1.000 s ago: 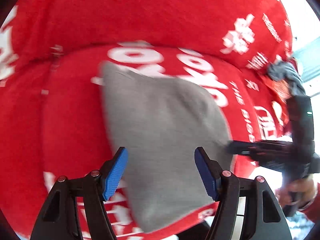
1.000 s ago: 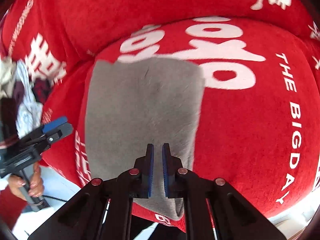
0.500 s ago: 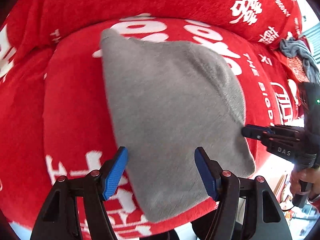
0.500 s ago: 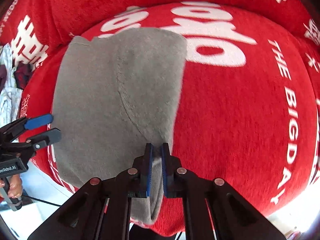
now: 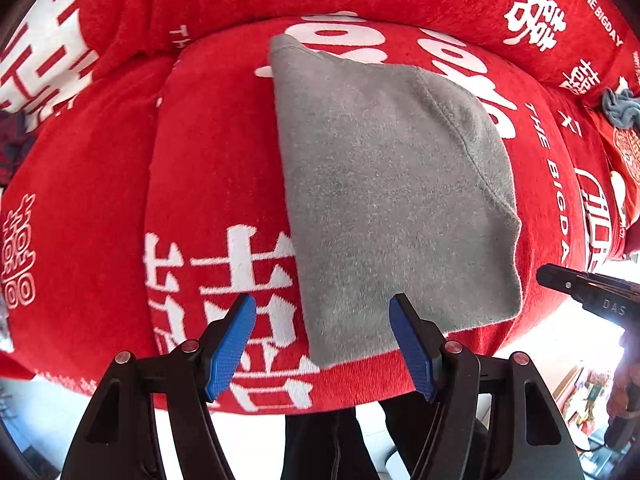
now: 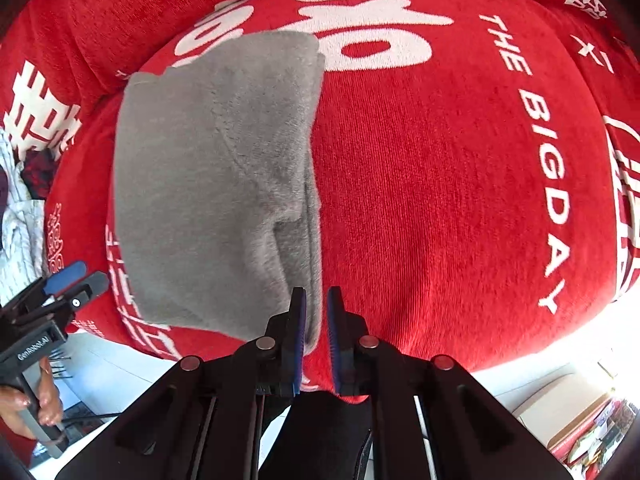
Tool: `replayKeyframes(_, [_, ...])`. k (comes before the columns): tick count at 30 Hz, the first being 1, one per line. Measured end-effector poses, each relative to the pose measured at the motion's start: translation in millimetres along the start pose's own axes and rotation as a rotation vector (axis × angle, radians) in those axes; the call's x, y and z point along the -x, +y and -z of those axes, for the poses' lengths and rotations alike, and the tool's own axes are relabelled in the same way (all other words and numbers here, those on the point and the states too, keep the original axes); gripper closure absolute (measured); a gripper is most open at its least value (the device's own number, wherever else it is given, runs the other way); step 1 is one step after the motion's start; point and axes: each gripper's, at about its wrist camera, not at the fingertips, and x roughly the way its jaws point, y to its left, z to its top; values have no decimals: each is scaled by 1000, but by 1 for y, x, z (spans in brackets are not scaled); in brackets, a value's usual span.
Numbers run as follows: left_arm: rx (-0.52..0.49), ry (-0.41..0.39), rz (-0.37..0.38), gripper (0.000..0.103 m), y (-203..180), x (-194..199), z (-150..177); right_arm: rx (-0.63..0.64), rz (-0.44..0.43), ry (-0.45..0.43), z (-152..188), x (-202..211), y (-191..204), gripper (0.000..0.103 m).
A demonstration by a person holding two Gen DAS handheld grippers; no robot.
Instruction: Fold small clothes
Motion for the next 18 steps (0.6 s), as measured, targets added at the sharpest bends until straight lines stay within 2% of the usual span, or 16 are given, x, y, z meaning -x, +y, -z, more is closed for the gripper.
replayKeyframes(6, [26, -3, -44, 31, -1, 23, 0, 1, -2, 1, -4, 19, 16, 88])
replayKeyframes(7, [28, -1, -52, 19, -1, 26, -1, 3, 0, -1, -3, 21, 19, 82])
replayKeyframes(8, [33, -1, -57, 13, -1, 29, -1, 6, 3, -3, -4, 25, 20, 77])
replayKeyframes(9, [44, -12, -58, 10, 0, 33, -1, 6, 7, -6, -4, 28, 23, 61])
replayKeyframes(10, [50, -23, -56, 10, 1, 37, -2, 5, 10, -10, -4, 31, 24, 50])
replayKeyframes(14, [86, -47, -37, 10, 4, 47, -4, 10, 23, -22, -7, 43, 33, 49])
replayKeyframes(17, [124, -49, -19, 10, 6, 54, -6, 23, 25, -31, -10, 49, 40, 41])
replayKeyframes(18, [128, -44, -19, 10, 5, 55, -7, 30, 29, -39, -11, 52, 44, 35])
